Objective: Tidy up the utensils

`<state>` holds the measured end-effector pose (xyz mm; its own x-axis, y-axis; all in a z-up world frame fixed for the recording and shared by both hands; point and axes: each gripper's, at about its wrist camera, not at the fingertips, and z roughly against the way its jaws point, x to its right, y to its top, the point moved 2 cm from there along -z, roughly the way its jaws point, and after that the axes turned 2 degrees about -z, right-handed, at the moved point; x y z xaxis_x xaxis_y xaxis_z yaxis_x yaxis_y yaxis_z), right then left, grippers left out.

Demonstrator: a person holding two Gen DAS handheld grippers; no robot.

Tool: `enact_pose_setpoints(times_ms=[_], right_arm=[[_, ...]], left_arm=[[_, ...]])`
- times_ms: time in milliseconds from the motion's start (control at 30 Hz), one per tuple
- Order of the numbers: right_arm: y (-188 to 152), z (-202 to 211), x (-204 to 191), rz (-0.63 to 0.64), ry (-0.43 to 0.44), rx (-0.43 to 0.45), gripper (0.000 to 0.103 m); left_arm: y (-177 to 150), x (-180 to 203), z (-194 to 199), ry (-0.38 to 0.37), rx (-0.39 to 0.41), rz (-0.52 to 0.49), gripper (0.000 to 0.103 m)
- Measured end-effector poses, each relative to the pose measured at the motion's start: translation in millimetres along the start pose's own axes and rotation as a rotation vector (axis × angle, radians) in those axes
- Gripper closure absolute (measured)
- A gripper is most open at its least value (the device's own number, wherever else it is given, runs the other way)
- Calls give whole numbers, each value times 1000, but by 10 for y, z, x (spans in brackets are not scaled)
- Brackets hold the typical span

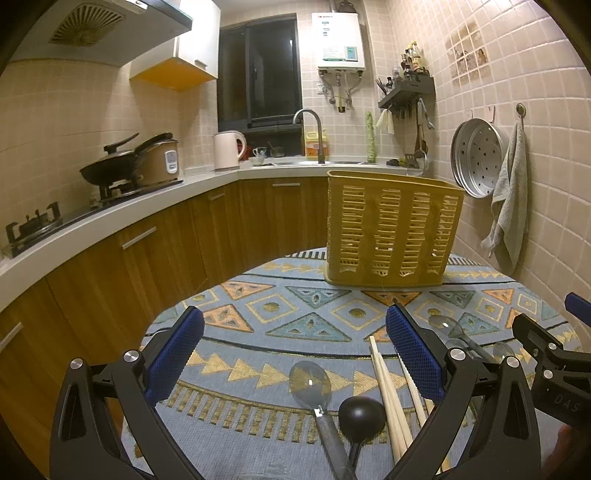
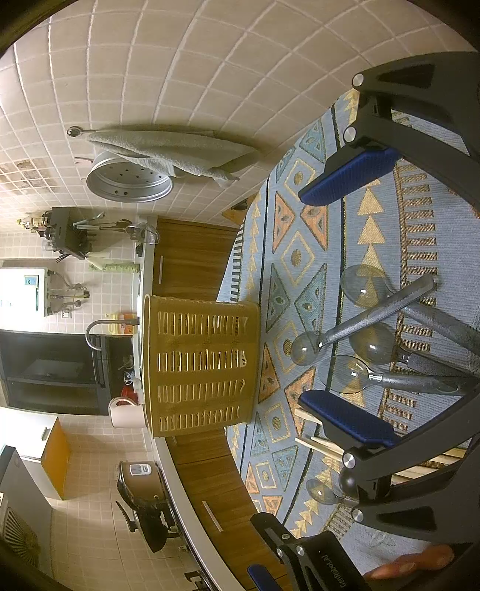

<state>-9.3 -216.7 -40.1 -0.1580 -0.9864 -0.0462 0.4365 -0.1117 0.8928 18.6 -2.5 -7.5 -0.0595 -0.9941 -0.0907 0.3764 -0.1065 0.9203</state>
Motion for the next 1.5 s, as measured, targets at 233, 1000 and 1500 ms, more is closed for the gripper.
enact_pose_setpoints(times_ms=[233, 1000, 1500], right_arm=[[1, 2, 0, 1, -1, 0, 8], [-4, -28, -16, 2, 1, -8, 8], [-6, -29, -21, 3, 0, -8, 8]], left_arm=[[-11, -4, 4, -1, -2, 4, 7], [-1, 27, 9, 1, 9, -6, 7], [-5, 26, 11, 2, 11, -7, 7]])
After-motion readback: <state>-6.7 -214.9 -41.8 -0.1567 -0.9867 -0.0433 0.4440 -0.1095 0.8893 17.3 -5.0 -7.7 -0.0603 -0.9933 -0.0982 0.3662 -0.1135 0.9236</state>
